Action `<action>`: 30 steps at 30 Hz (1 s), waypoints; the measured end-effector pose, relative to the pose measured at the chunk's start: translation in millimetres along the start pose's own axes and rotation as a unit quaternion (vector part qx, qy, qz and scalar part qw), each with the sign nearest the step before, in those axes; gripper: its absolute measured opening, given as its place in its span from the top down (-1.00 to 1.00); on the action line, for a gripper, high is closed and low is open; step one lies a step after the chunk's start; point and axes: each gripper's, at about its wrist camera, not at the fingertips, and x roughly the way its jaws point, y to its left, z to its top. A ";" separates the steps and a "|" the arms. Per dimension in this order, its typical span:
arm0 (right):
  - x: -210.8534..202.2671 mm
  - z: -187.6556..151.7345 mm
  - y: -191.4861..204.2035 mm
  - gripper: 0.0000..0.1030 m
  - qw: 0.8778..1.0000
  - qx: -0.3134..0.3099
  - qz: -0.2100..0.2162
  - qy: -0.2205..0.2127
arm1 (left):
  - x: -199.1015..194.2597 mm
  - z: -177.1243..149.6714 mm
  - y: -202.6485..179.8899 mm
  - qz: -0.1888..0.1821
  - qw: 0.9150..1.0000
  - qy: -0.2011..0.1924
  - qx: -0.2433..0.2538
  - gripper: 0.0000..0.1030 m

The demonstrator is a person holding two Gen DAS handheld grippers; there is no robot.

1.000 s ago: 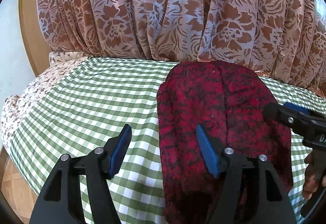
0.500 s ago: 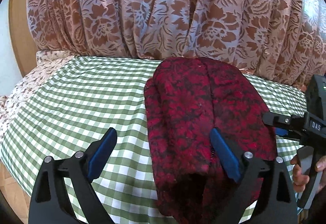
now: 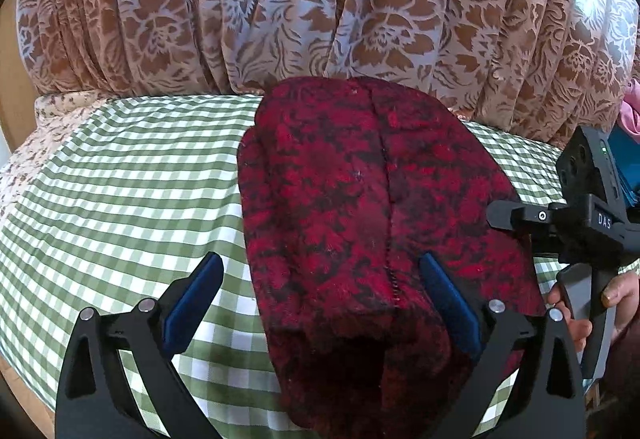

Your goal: Fold small clothes

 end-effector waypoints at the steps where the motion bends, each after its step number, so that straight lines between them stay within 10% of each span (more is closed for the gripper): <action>1: 1.7 0.3 -1.7 -0.94 1.000 0.001 0.006 0.003 | 1.4 0.1 -0.1 -0.002 1.000 0.001 0.000 -0.91; 10: 18.7 7.4 -12.3 -0.94 0.998 0.008 0.053 0.026 | 23.2 -0.9 10.3 -0.076 0.996 0.023 -0.034 -0.89; 19: 14.8 19.0 8.6 -0.65 0.997 -0.023 0.057 0.037 | 11.8 3.9 29.0 -0.200 0.977 -0.010 -0.078 -0.08; 30: 16.6 87.4 65.1 -0.50 0.990 -0.085 0.114 0.013 | -15.8 79.0 51.9 -0.182 0.979 -0.069 -0.066 -0.10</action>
